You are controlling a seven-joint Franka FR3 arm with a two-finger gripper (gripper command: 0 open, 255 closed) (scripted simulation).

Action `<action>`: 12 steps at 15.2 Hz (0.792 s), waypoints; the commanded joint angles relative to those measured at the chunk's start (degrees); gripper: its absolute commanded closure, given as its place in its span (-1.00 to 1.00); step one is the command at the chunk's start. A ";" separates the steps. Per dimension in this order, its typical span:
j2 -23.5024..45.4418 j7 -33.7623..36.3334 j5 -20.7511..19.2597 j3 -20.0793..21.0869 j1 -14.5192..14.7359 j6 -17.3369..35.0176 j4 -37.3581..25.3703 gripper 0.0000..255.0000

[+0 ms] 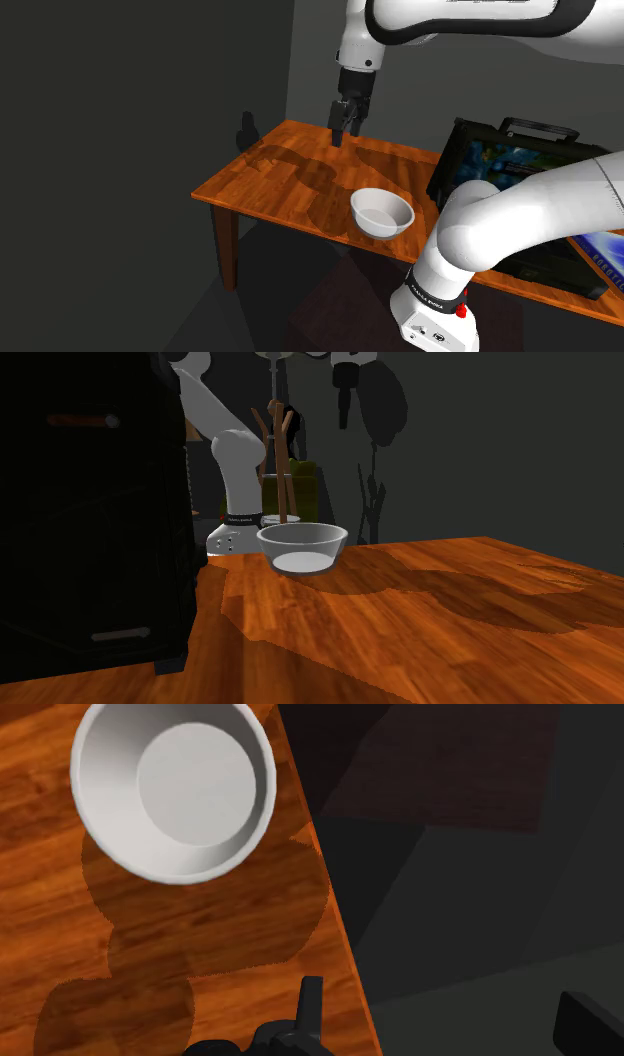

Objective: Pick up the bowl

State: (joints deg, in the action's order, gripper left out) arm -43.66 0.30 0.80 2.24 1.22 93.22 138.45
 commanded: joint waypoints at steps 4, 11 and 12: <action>-0.58 2.04 -1.83 0.83 -1.39 4.00 5.60 -1.00; -0.03 7.33 -6.54 2.51 -5.29 13.83 17.37 -1.00; 0.32 8.17 -7.31 2.72 -5.95 15.33 18.89 -1.00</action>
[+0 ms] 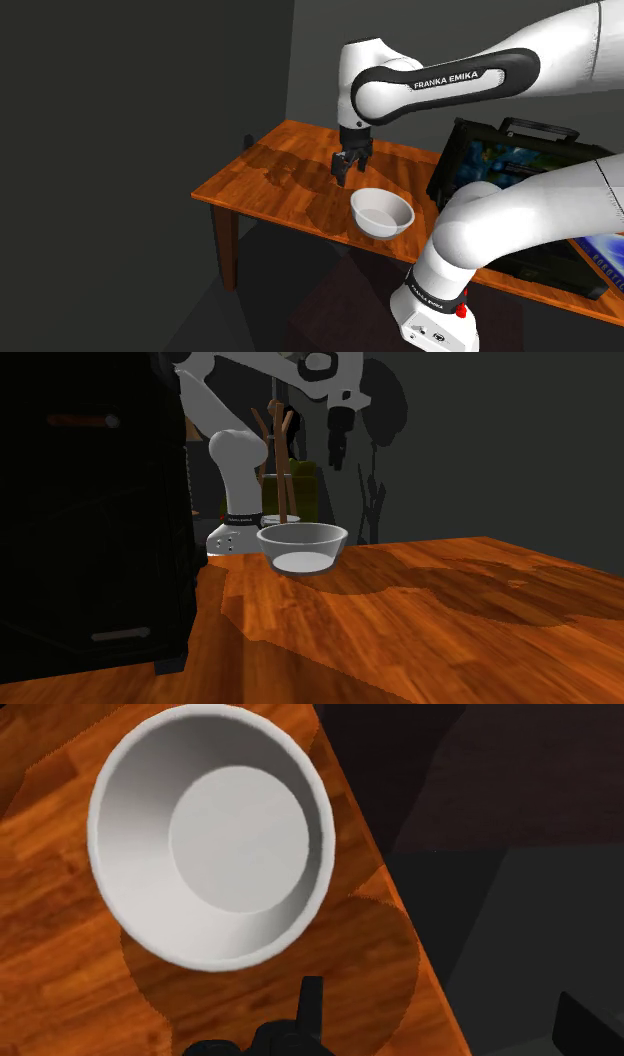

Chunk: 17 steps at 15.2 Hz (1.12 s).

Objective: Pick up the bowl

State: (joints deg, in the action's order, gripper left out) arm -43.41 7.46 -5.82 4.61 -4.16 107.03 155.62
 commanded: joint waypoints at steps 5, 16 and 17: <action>3.05 5.65 -5.11 1.40 -4.53 9.57 8.66 -1.00; 14.11 14.61 -13.93 3.58 -12.22 25.57 15.87 -1.00; 15.17 15.17 -14.43 3.76 -12.56 26.77 16.07 -1.00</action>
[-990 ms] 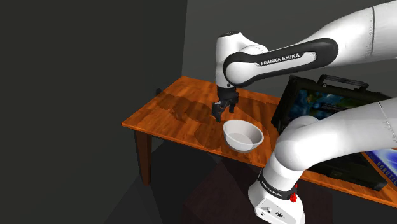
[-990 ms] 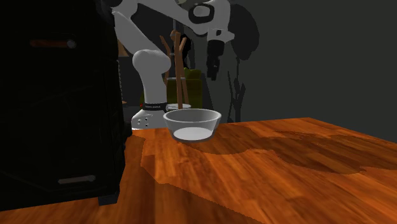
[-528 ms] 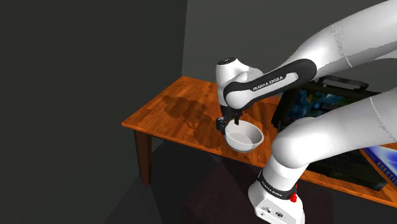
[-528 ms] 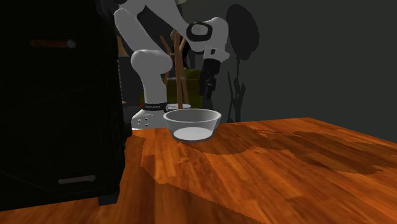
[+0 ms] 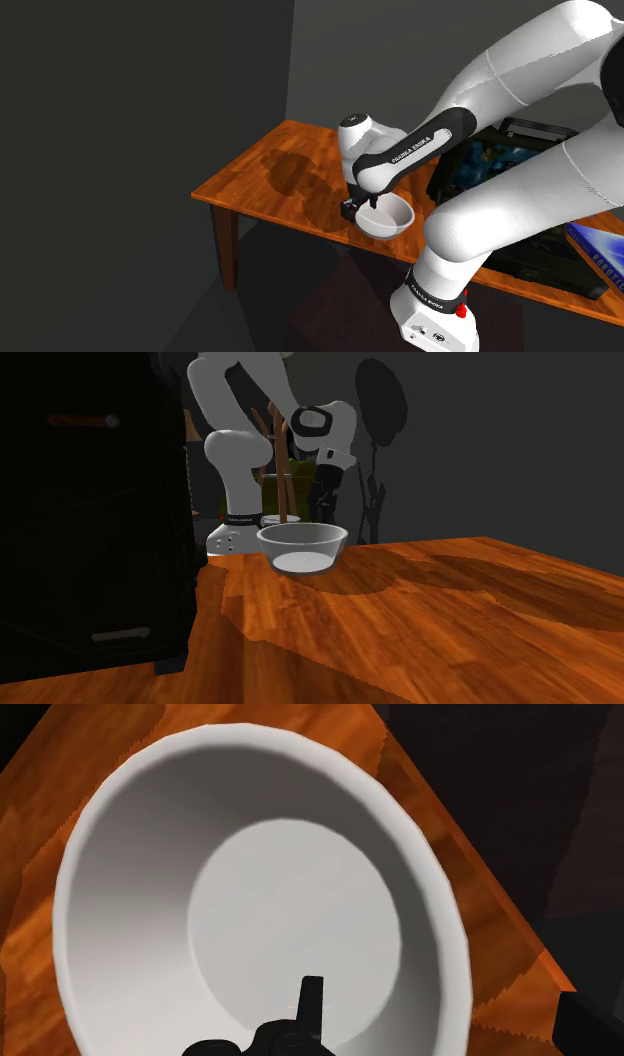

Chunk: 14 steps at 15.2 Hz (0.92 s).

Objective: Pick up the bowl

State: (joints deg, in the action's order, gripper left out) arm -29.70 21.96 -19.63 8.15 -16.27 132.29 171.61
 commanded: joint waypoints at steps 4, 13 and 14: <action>3.17 1.61 -1.42 0.56 -1.00 3.32 0.27 1.00; 3.20 1.62 -1.48 0.55 -1.04 3.42 0.34 1.00; 2.09 1.01 -0.91 0.34 -0.66 2.21 0.18 1.00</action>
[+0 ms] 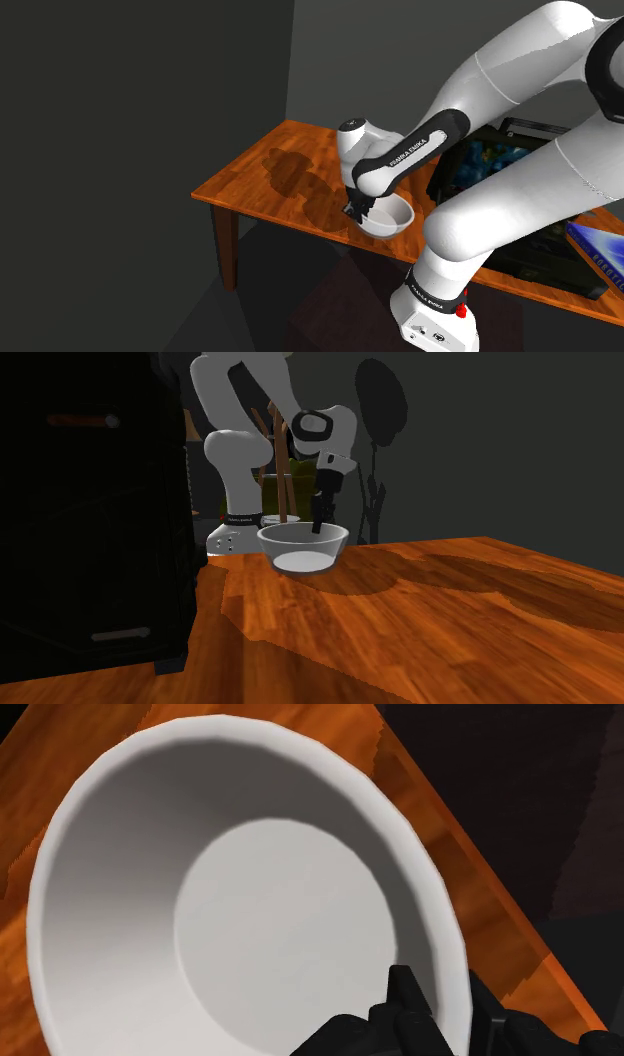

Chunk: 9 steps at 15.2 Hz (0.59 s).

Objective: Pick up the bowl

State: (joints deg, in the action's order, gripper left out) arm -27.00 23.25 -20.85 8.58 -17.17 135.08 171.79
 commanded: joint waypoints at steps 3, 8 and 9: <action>-3.75 -1.94 1.75 -0.61 1.21 -4.16 -0.62 1.00; -8.31 -4.23 3.50 -1.27 2.41 -9.94 -2.07 1.00; -9.12 -4.63 3.77 -1.37 2.60 -11.06 -2.42 1.00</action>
State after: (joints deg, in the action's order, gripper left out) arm -34.97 19.10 -17.59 7.26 -14.97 125.66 169.90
